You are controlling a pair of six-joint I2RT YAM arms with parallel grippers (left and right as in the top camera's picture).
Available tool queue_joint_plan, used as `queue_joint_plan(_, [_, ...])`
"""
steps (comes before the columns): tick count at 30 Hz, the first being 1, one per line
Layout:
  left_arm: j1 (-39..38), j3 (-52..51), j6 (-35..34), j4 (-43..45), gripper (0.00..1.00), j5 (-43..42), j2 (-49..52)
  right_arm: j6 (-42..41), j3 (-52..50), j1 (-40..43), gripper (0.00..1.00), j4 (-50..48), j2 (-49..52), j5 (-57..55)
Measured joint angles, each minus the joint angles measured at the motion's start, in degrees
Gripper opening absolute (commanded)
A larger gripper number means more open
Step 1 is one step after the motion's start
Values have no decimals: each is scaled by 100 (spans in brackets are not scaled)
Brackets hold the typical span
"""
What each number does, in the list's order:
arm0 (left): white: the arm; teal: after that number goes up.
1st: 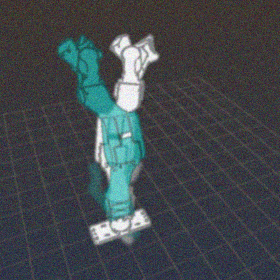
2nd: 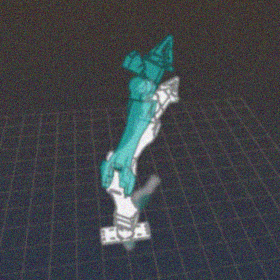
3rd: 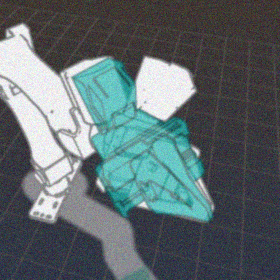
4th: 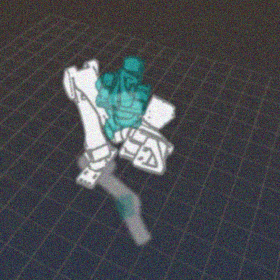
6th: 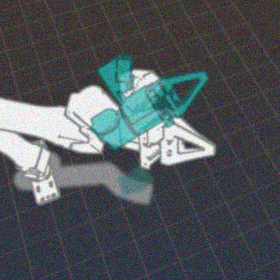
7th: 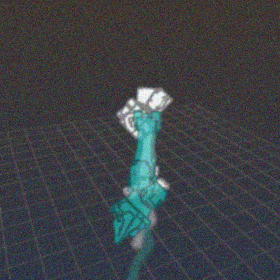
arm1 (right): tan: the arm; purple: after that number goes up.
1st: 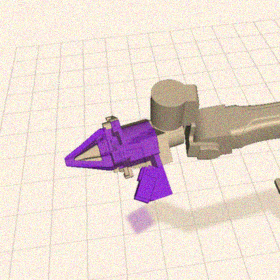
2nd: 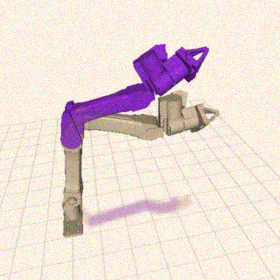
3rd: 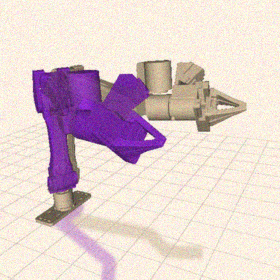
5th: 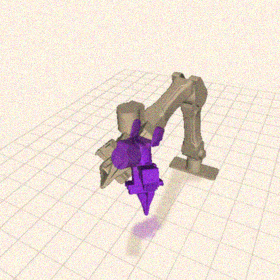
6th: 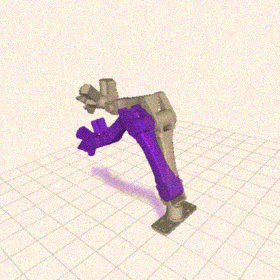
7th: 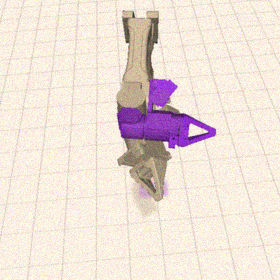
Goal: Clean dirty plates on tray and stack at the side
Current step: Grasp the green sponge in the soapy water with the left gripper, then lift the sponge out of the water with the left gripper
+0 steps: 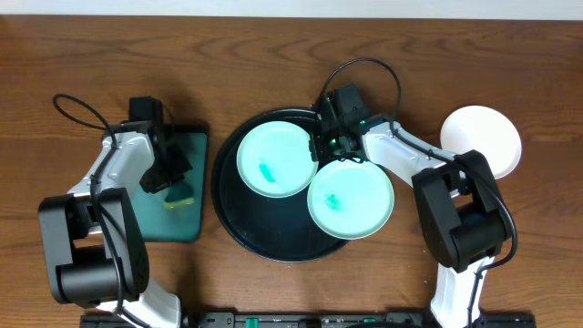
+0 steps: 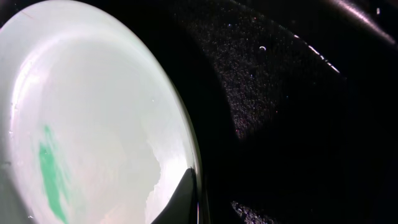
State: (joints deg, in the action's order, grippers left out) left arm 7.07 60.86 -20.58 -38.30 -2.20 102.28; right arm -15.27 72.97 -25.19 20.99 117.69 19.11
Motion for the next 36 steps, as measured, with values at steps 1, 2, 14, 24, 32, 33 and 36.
queue_joint_plan(1, [0,2,20,-4,7,2,0,2,2,0,1,15,0,0])
queue_joint_plan(2, [0,2,59,-7,7,0,0,2,7,0,1,28,0,0])
queue_joint_plan(14, [70,2,459,-26,7,-229,0,4,15,0,1,70,0,0])
queue_joint_plan(24, [61,35,450,-240,8,7,-1320,4,20,0,1,81,0,2])
queue_joint_plan(32, [-57,68,603,-393,8,461,-3257,79,20,0,1,83,0,2])
queue_joint_plan(33, [-103,68,654,-382,7,509,-3403,83,20,0,1,83,0,2])
queue_joint_plan(36, [-267,68,870,-282,7,603,-3799,83,20,0,1,83,0,2])
